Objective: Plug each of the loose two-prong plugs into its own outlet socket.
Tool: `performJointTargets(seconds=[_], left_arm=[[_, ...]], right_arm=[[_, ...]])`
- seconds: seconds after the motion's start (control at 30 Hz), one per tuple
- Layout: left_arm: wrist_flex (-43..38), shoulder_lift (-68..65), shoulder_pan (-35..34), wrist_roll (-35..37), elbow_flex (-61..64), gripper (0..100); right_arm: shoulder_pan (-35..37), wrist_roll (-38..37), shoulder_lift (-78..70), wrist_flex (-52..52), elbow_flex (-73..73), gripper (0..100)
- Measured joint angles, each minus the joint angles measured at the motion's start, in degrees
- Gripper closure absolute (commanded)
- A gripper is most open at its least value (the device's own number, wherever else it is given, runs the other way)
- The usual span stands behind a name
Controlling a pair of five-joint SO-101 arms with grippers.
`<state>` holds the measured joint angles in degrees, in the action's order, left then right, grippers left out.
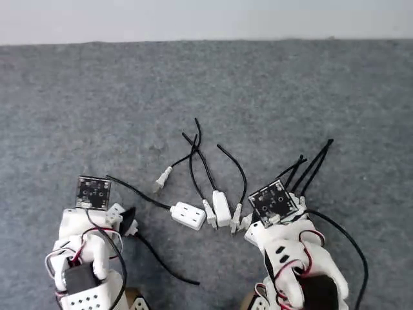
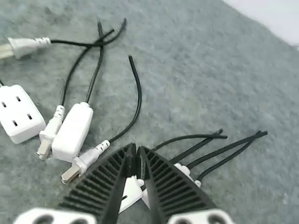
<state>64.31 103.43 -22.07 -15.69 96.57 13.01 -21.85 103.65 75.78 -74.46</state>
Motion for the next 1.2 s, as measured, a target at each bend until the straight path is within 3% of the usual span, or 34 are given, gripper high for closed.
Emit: performJointTargets(seconds=[0.37,1.2], left_arm=[[3.69,0.0,-0.09,-1.58,0.18,62],[3.69,0.0,-0.09,-1.58,0.18,62]], right_arm=[[-0.62,0.0,-0.26,-10.02,-20.31,98.7],[-0.62,-0.18,-0.26,-13.89,-21.01,98.7]])
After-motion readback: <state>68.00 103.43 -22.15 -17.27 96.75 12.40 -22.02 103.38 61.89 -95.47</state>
